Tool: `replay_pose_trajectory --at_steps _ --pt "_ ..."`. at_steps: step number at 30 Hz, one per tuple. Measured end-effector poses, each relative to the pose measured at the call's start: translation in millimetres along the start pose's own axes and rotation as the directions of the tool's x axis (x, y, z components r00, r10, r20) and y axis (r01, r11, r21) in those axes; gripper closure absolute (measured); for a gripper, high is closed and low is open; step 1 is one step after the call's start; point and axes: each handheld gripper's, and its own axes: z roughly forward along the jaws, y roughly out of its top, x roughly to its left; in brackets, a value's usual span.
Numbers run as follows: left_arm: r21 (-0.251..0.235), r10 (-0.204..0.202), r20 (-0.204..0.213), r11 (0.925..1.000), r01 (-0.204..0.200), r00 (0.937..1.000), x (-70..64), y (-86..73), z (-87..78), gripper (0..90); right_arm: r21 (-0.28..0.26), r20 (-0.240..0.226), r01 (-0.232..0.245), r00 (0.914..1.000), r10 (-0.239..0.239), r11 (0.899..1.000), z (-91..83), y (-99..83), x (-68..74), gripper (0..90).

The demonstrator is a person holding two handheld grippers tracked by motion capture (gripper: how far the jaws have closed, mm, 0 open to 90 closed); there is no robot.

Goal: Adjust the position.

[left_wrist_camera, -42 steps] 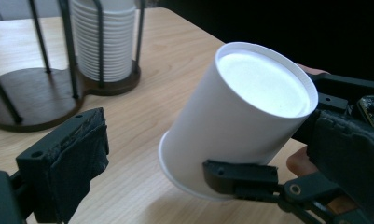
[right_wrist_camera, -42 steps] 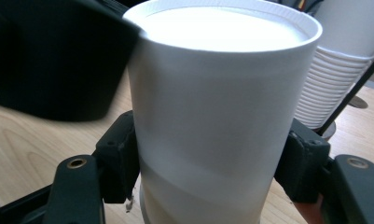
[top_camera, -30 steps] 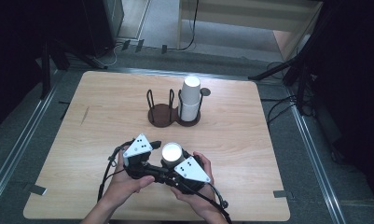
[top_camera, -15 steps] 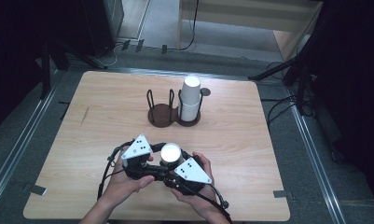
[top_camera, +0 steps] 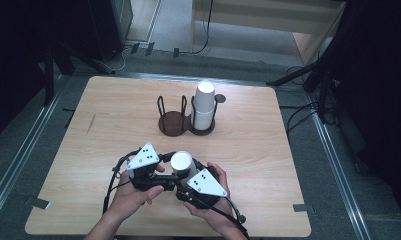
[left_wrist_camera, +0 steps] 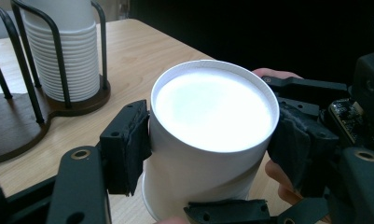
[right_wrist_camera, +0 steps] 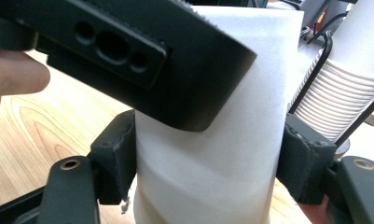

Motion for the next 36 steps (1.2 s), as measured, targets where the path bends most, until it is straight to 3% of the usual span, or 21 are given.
replay_pose_trajectory --at_steps 9,17,23,28,33,36 --pt "-0.018 0.005 0.021 0.9998 -0.004 0.9998 2.6 -1.0 -1.0 36.7 0.001 0.023 0.021 0.9995 -0.021 1.000 -0.1 1.5 1.9 23.8" --pt "-0.063 -0.042 0.046 0.9970 0.045 0.9981 8.4 1.5 -7.6 37.2 0.016 0.032 -0.001 0.9995 0.001 1.000 2.1 0.0 -0.4 13.1" --pt "-0.069 -0.057 0.068 0.9957 0.062 0.9961 7.9 2.2 -7.7 37.3 0.029 0.041 0.012 0.9991 -0.013 1.000 5.0 -1.9 1.5 13.5" --pt "-0.073 -0.054 0.071 0.9956 0.059 0.9960 8.6 1.4 -6.8 36.5 0.030 0.054 0.036 0.9978 -0.037 0.999 5.1 -4.0 1.2 21.4" --pt "-0.058 -0.053 0.041 0.9968 0.055 0.9978 9.3 2.0 -7.3 32.0 0.038 0.079 0.088 0.9927 -0.091 0.995 4.3 -5.4 1.7 29.7" --pt "-0.002 -0.036 0.004 0.9994 0.036 0.9993 6.4 3.4 -3.5 12.6 0.034 0.104 0.127 0.9861 -0.130 0.991 2.4 -4.7 -1.2 30.7"
